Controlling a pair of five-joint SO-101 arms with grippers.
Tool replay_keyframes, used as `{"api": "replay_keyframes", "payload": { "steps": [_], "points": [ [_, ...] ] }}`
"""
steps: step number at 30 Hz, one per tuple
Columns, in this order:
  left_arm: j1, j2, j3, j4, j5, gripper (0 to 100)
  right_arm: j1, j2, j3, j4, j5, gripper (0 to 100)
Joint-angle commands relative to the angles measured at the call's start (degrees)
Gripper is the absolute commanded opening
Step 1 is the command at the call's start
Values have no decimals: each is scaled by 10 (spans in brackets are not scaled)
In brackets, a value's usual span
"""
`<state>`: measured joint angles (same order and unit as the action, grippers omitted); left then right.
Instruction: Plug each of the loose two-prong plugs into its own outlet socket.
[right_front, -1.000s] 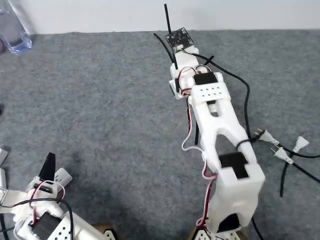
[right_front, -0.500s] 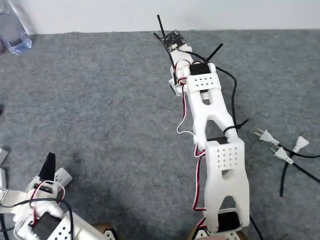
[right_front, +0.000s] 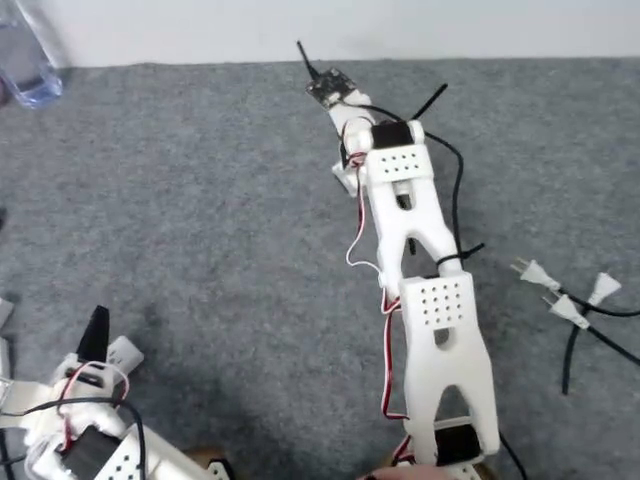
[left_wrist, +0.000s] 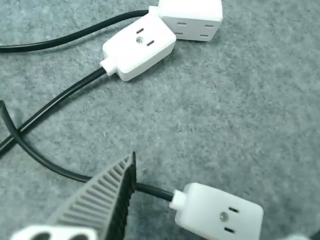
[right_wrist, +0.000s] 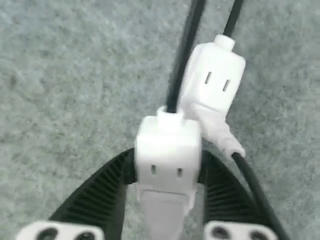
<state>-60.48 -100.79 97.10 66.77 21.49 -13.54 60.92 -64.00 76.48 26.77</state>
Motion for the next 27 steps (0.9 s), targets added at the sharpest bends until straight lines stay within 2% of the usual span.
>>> {"api": "replay_keyframes", "payload": {
  "steps": [1,3,13,24,27],
  "points": [
    [1,-3,-4,4,-4,564,3,-5,-46,12,8,333],
    [1,-3,-4,4,-4,564,3,-4,-46,12,8,355],
    [1,-3,-4,4,-4,564,3,-7,-48,23,9,346],
    [1,-3,-4,4,-3,564,-8,-32,-229,264,8,346],
    [1,-3,-4,4,-3,564,-6,-39,-231,268,-4,341]
  ]
}}
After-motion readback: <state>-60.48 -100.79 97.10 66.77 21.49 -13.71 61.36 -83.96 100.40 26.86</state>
